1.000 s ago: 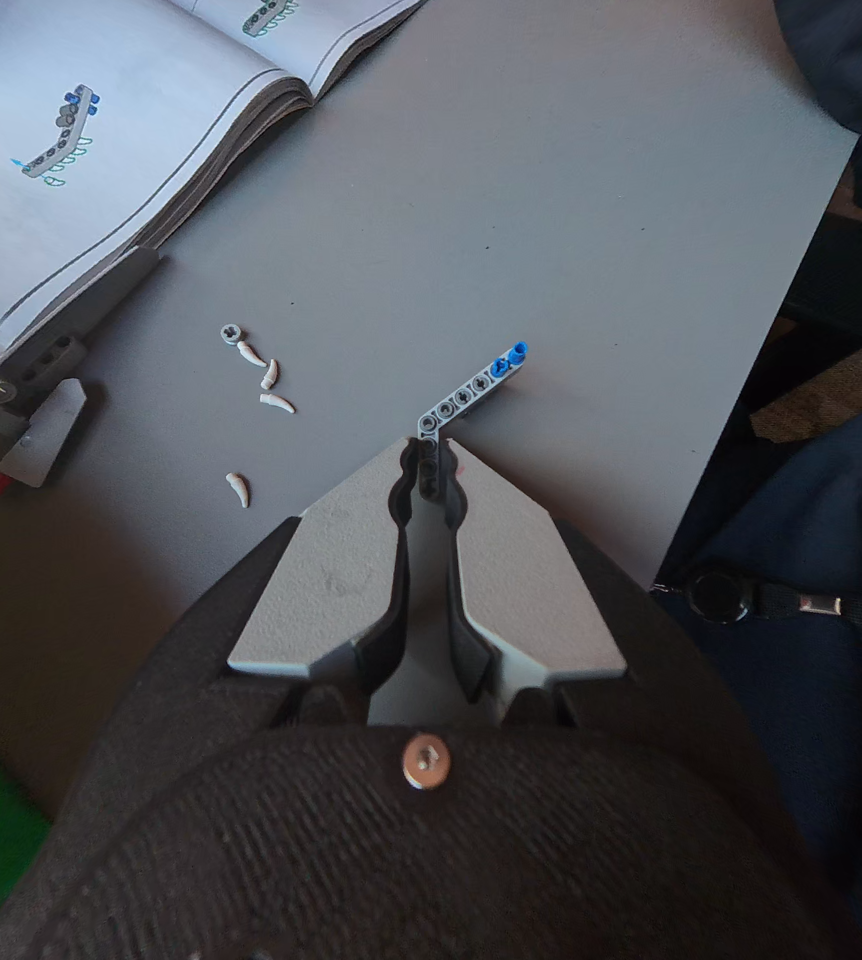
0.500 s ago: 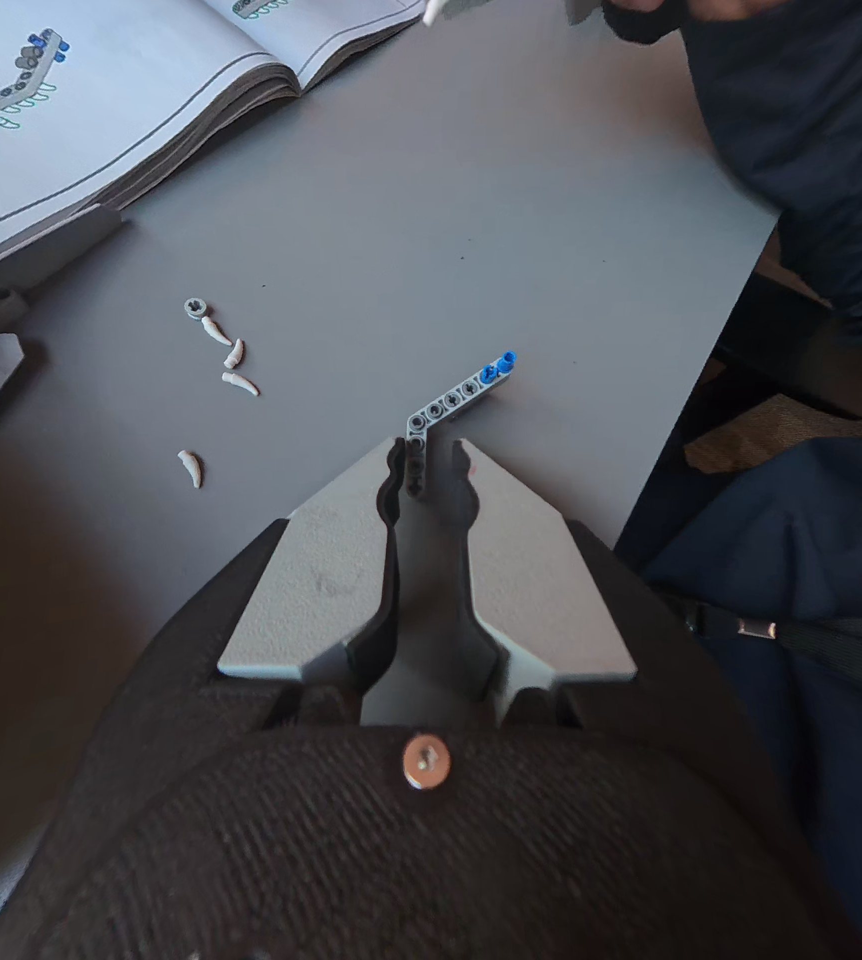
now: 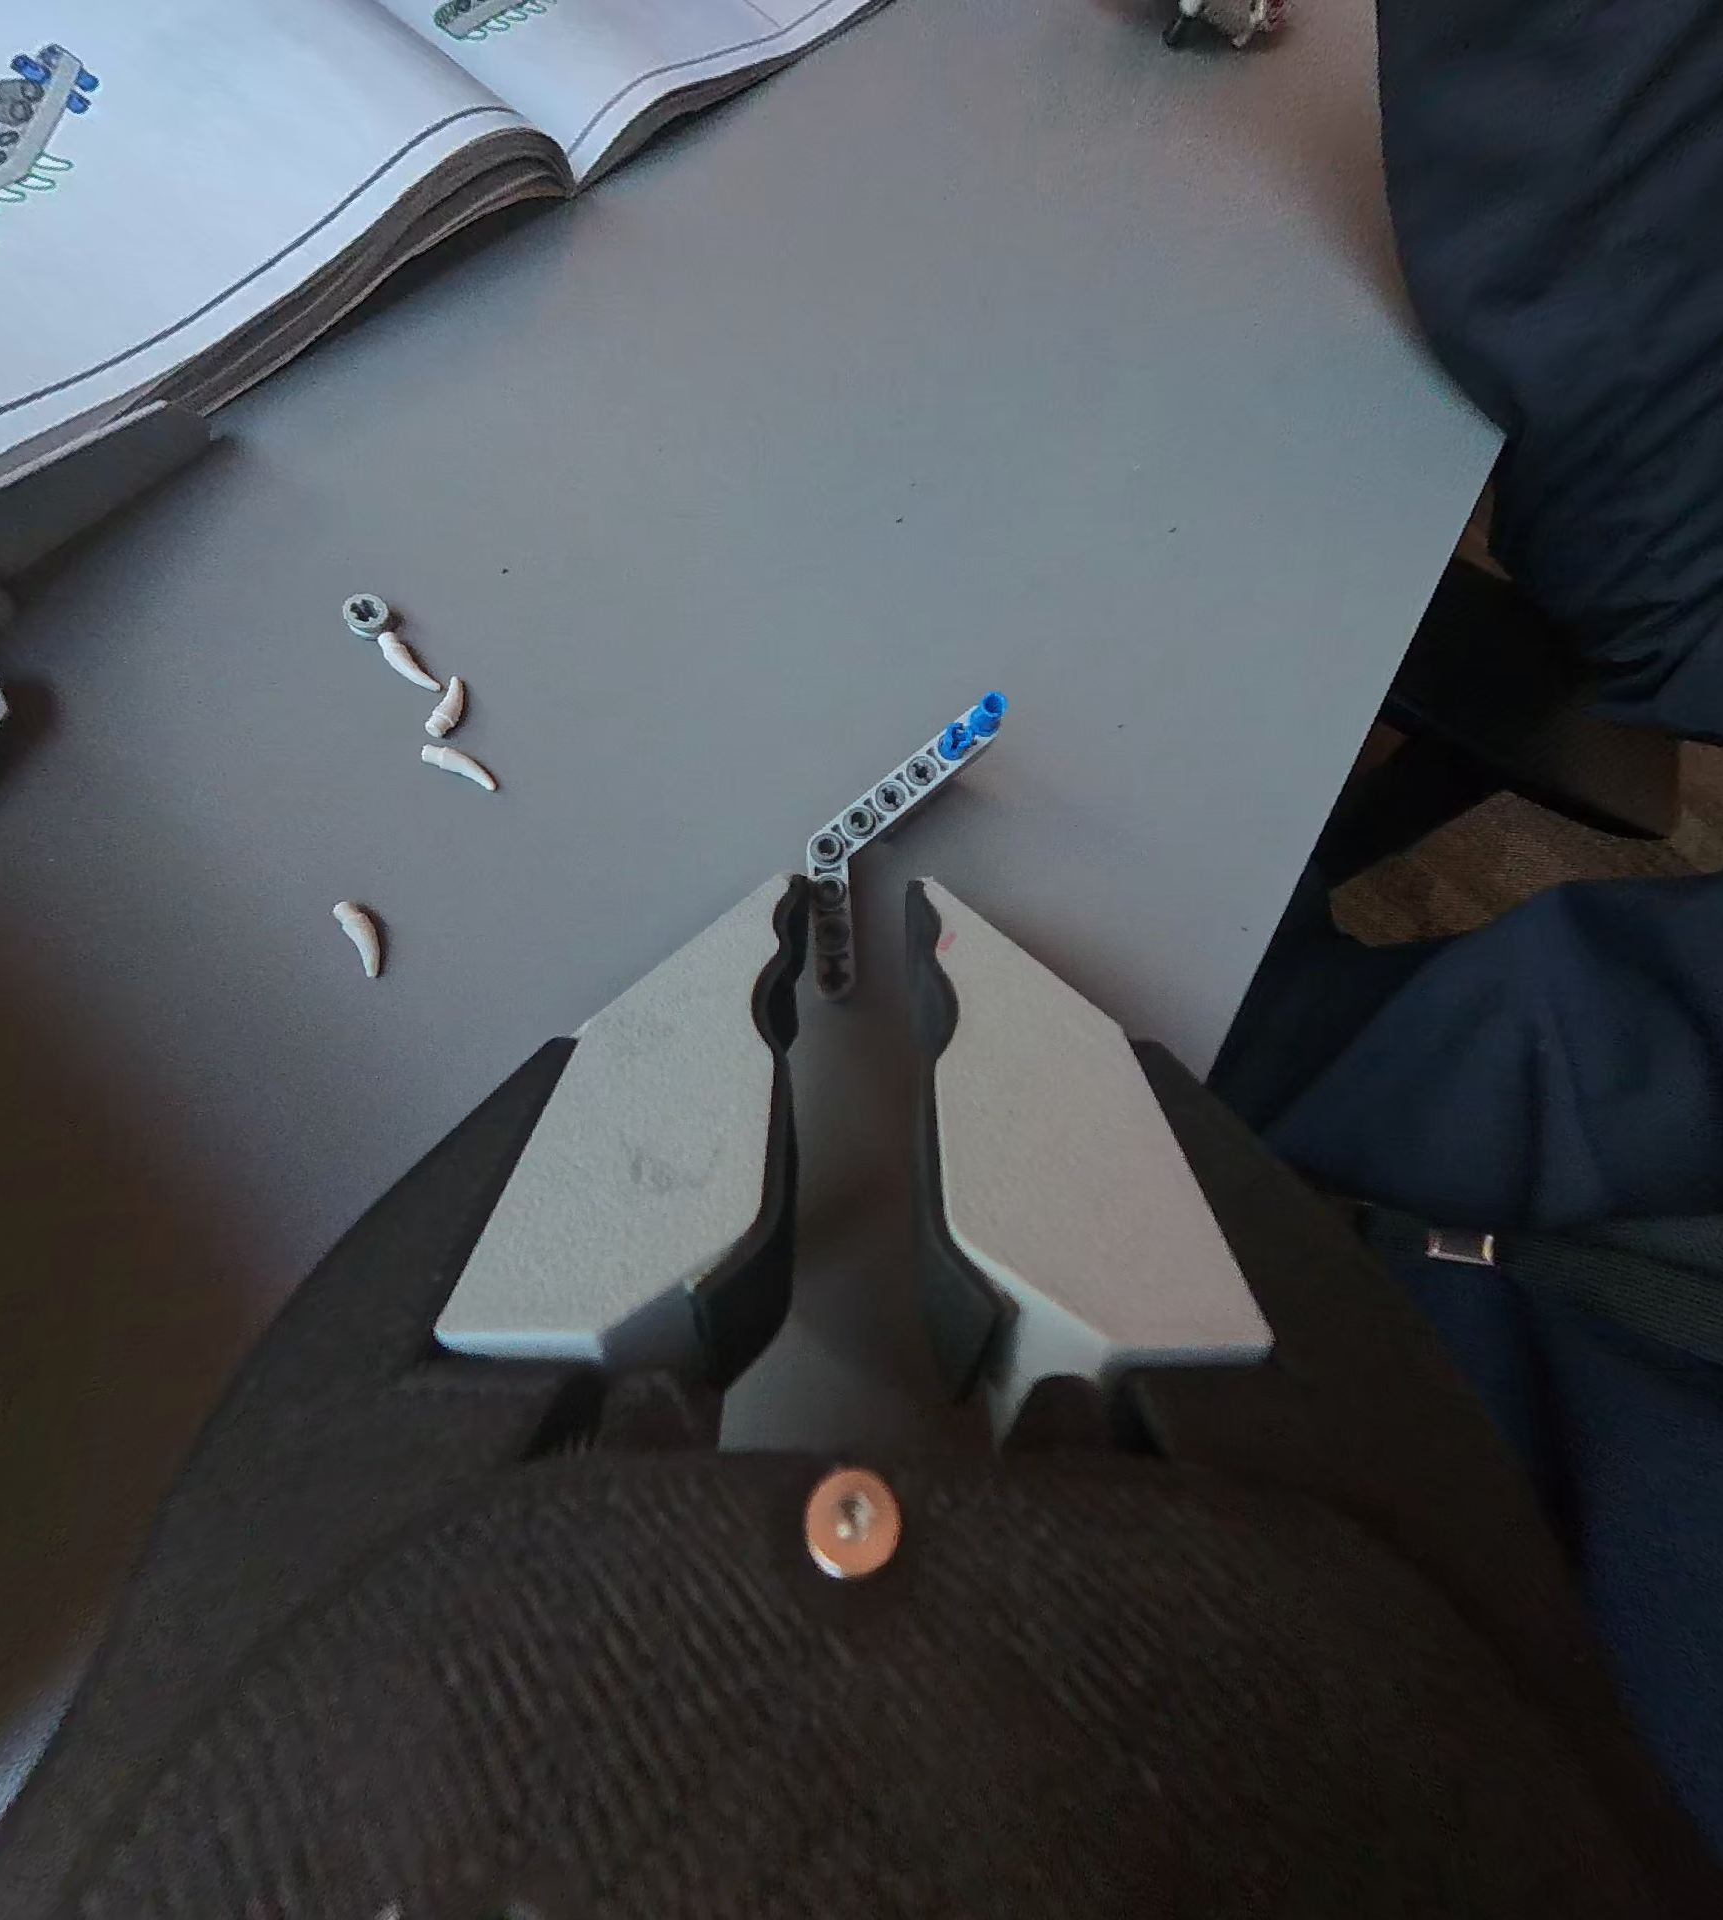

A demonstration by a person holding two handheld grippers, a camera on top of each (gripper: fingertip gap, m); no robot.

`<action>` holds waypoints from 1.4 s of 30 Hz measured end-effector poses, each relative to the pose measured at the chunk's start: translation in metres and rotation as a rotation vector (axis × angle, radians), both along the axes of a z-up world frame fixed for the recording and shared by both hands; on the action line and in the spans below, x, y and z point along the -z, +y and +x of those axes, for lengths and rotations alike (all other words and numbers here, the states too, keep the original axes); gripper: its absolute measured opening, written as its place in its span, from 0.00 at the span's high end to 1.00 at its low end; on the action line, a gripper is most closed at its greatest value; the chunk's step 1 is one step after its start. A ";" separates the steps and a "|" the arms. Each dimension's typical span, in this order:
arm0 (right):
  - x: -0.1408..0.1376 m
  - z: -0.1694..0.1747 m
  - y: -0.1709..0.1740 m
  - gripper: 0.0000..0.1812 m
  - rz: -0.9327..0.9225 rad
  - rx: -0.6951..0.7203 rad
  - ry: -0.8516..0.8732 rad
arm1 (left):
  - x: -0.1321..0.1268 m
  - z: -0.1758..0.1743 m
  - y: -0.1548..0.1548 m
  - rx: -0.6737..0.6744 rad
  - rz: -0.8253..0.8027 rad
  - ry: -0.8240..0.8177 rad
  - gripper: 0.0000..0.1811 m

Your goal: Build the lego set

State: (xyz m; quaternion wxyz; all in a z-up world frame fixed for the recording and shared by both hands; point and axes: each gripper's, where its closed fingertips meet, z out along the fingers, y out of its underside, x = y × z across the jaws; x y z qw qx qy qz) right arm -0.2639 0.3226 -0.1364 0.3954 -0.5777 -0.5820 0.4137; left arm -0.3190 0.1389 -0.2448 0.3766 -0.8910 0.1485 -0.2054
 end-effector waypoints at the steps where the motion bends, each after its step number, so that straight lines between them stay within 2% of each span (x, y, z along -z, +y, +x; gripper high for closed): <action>1: -0.005 0.002 0.003 1.00 -0.018 0.008 0.031 | 0.000 0.000 0.000 0.000 -0.001 -0.004 0.92; 6: -0.009 0.004 0.004 1.00 -0.070 0.002 0.055 | 0.001 0.001 0.000 0.006 -0.012 -0.014 0.92; 15: 0.003 -0.003 -0.004 1.00 -0.011 -0.013 -0.008 | 0.000 0.002 -0.001 0.013 -0.008 -0.011 0.92; 28: 0.005 -0.005 -0.009 1.00 -0.012 -0.035 -0.013 | 0.004 0.002 -0.001 0.014 -0.026 0.003 0.95; 42: 0.013 -0.008 -0.019 1.00 -0.018 -0.082 -0.054 | 0.003 0.006 -0.004 0.042 -0.021 0.005 0.94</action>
